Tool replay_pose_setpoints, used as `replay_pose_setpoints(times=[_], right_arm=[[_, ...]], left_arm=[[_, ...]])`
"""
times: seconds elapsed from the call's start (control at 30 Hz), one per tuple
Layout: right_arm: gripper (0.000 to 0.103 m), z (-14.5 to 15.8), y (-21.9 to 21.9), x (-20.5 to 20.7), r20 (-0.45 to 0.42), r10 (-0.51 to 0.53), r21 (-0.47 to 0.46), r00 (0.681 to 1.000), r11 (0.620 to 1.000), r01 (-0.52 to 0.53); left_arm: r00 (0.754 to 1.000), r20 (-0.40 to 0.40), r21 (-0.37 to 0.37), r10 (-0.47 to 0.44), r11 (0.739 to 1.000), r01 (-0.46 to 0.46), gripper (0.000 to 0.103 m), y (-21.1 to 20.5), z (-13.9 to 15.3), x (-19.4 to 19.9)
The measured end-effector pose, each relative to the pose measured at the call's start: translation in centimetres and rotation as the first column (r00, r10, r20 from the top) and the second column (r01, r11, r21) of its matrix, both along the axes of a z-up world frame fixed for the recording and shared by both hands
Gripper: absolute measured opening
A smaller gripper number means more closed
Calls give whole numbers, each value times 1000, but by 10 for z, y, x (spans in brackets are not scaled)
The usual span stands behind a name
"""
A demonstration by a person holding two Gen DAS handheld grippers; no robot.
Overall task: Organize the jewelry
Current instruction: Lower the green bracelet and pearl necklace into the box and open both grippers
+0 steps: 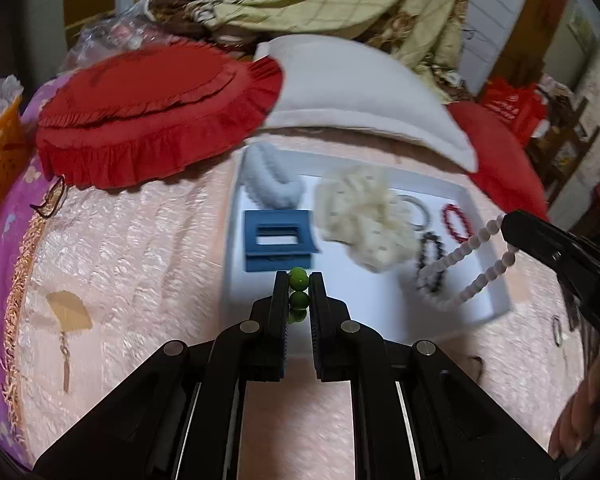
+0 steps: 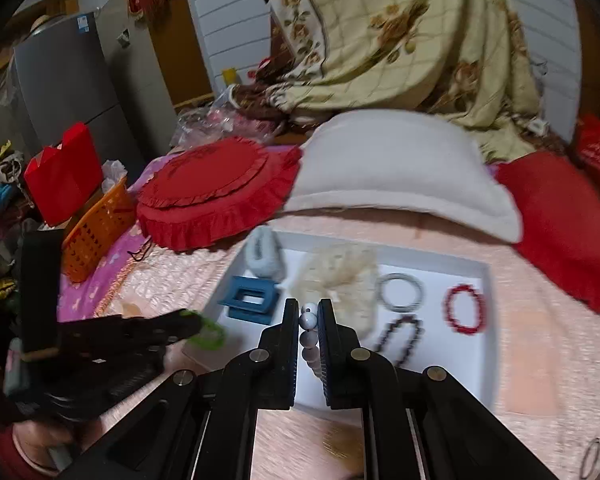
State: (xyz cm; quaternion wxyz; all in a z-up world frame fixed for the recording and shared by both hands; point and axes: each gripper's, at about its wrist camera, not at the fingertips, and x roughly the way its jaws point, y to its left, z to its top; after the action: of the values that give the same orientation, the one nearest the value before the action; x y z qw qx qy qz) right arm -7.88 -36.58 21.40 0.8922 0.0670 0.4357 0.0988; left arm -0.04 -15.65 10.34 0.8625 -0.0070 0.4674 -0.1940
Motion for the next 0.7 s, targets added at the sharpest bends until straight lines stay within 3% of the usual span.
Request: replay_pose_setpoints(times=[0.13,0.27,0.43,0.5,0.57,0.6,0.7], right_arm=[[9,-28,10,19,-65,7,90,998,996,-1],[9,-79,10,31,-183,-1,132,983,991,25],[9,-117,1,31,-287,-28,164,958,983,78],[13,-121,-3,29,-305,-42,159,951,983,94],[35,-116,-5,25,-293,-51,153,955,983,100],[41,-112,-6,23,-282,-55,148,958,984,100],[42,-92,-10,8,-233,-56,118,971,989,86]], left_arm=[[999,-32,16,26,1000,-26,8,5,-22,16],[997,-55,32,48,998,-46,8,13,-42,21],[998,-58,6,22,1000,-21,11,18,-41,11],[999,-38,0,24,1000,-24,21,21,-34,2],[1000,-12,-11,29,1000,-29,30,25,-25,-10],[999,8,-16,37,999,-37,32,29,-19,-20],[996,51,-38,79,996,-77,35,44,-4,-48]])
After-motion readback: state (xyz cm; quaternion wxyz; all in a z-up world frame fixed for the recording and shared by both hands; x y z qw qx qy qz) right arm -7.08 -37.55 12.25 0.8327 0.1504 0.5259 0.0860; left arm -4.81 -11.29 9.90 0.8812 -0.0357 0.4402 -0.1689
